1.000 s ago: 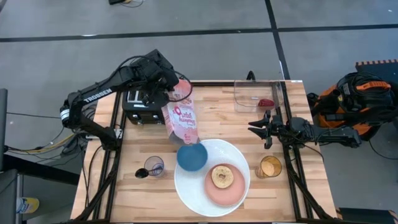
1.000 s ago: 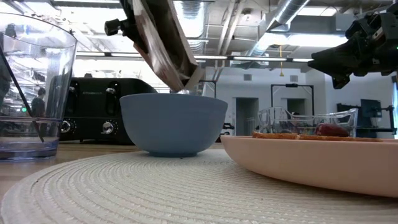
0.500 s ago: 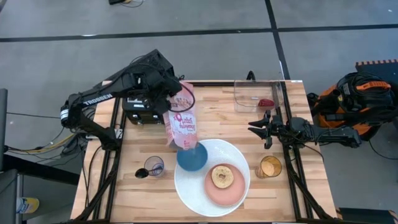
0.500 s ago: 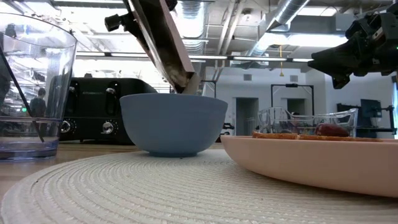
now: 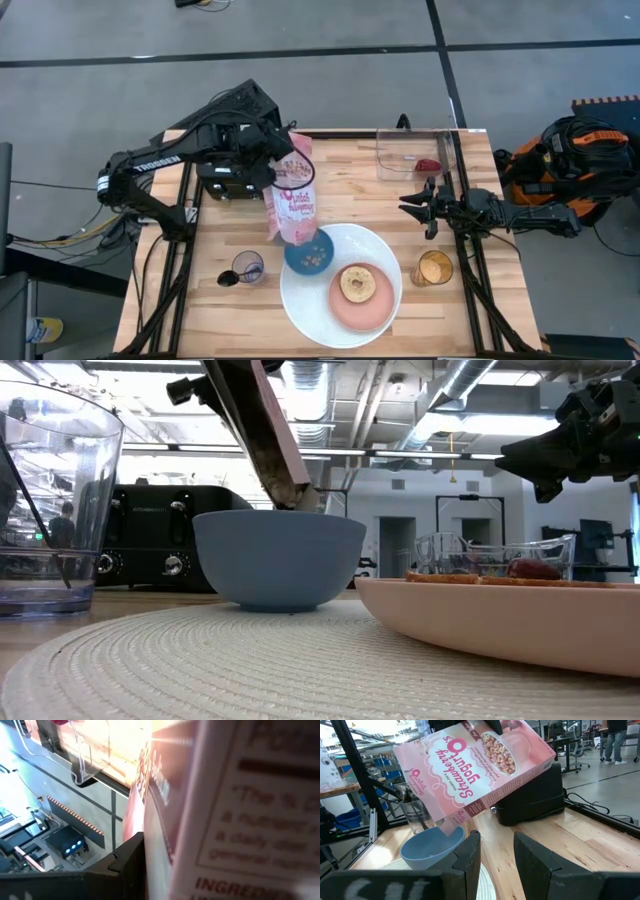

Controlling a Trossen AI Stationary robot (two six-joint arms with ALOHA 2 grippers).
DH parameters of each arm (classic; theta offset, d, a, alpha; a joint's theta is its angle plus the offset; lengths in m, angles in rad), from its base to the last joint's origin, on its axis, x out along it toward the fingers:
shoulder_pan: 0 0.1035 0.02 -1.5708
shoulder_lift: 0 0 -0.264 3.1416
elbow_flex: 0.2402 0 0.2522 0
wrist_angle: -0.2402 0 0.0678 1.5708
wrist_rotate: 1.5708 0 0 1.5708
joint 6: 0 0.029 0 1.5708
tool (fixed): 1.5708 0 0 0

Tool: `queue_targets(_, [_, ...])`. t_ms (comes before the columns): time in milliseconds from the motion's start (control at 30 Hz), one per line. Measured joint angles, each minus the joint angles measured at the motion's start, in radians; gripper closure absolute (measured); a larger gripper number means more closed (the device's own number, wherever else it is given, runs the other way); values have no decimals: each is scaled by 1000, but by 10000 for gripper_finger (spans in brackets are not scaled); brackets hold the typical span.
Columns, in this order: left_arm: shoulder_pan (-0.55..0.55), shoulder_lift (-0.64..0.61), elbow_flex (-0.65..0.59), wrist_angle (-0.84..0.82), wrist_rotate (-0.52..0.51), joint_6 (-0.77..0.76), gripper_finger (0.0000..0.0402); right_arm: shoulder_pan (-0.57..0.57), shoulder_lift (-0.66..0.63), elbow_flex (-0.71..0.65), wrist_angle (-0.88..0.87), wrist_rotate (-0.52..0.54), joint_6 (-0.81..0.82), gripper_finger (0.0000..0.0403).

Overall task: Arrange a breakfast setting
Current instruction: Pour the cereal from the cereal box into the blue bowl

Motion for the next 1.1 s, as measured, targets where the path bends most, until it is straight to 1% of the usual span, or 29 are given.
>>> queue_targets(167, [-29,0,0,-6,-10,-12,221,0,0,0,0,0,0,264])
queue_targets(400, [-74,0,0,-7,-91,-7,221,0,0,0,0,0,0,264])
queue_targets(633, [-77,0,0,-8,-92,-12,221,0,0,0,0,0,0,264])
queue_targets(800, [-109,0,0,-8,-126,-14,221,0,0,0,0,0,0,264])
queue_targets(1100, [-108,-1,0,-8,-126,-32,221,0,0,0,0,0,0,264])
